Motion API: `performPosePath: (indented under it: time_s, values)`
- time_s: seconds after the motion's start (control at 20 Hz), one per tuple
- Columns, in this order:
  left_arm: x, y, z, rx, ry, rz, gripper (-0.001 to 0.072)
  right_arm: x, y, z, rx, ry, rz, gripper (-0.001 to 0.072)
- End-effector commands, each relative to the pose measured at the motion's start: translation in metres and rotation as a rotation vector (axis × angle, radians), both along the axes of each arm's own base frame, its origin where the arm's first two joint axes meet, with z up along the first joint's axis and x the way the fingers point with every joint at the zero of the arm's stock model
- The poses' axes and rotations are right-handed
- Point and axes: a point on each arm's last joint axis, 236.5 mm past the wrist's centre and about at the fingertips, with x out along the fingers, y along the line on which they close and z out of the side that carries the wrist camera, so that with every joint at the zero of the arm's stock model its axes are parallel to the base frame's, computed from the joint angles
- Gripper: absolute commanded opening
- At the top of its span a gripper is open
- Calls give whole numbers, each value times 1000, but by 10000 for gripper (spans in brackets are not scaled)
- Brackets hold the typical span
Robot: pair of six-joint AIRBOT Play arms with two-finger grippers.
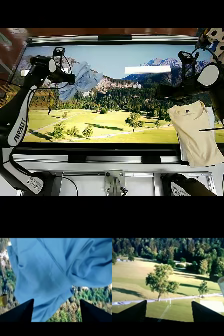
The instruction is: Fold the shirts.
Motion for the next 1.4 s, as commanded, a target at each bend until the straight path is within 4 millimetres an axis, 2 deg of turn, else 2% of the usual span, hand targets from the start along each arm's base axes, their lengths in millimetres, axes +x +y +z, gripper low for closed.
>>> performPosePath:
  time_s: [0.0, 0.2, 0.25, 0.3, 0.45, 0.5, 0.55, 0.65, 0.7, 0.8, 0.85, 0.95, 1.05, 1.1, 1.2, 1.35]
  values:
    - [28, -4, -28, -8, -57, -10, 690, 0, 0, 0, 0, 0, 0, 676]
    - [44, -6, -39, -18, -105, -15, 668, 0, 0, 0, 0, 0, 0, 676]
    - [47, -7, -41, -21, -118, -17, 570, 0, 0, 0, 0, 0, 0, 676]
    - [50, -7, -43, -23, -126, -18, 526, 0, 0, 0, 0, 0, 0, 676]
    - [47, -7, -53, -21, -105, -15, 511, 0, 0, 0, 0, 0, 1, 675]
    - [46, -6, -57, -18, -92, -13, 424, 0, 0, 0, 0, 0, 0, 676]
    - [45, -4, -62, -16, -83, -10, 276, 0, 0, 0, 0, 0, 0, 676]
    - [44, -2, -65, -17, -72, -3, 82, 0, 0, 0, 0, 0, 0, 675]
    - [43, -2, -63, -16, -68, -2, 40, 0, 0, 0, 0, 0, 0, 676]
    - [44, -1, -46, -14, -67, 4, 39, 0, 0, 0, 0, 0, 1, 675]
    - [49, -2, -28, -19, -90, 6, 39, 0, 0, 0, 0, 0, 0, 676]
    - [62, -10, 27, -37, -179, 1, 39, 0, 0, 0, 0, 0, 0, 676]
    - [65, -28, 100, -71, -311, -24, 39, 0, 0, 0, 0, 0, 1, 675]
    - [60, -39, 140, -89, -387, -44, 38, 0, 0, 0, 0, 0, 0, 676]
    - [37, -58, 211, -124, -501, -82, 38, 0, 0, 0, 0, 0, 0, 676]
    - [-25, -94, 316, -195, -666, -171, 39, 0, 0, 0, 0, 0, 0, 675]
